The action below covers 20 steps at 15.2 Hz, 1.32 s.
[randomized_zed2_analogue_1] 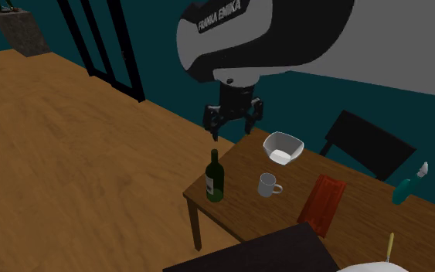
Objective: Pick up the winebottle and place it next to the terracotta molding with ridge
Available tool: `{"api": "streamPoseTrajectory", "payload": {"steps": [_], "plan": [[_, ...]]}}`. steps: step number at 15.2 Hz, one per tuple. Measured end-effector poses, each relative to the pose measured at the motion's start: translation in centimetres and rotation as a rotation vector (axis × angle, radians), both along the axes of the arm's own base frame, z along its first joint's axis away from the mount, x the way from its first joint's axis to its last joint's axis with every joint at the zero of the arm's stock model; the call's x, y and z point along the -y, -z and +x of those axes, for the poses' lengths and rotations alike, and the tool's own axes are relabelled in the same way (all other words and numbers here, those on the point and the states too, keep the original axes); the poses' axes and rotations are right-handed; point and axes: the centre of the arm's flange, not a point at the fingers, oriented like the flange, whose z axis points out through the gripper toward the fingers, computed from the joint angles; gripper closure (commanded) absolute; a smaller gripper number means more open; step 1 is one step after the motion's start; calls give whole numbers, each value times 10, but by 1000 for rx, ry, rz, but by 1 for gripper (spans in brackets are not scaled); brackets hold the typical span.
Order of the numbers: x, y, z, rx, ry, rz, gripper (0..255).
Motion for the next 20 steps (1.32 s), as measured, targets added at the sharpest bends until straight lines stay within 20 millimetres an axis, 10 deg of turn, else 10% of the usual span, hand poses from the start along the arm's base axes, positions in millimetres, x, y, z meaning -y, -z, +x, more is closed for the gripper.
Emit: {"api": "streamPoseTrajectory", "payload": {"steps": [20], "plan": [[-3,210,153,42,22,-47,0]]}}
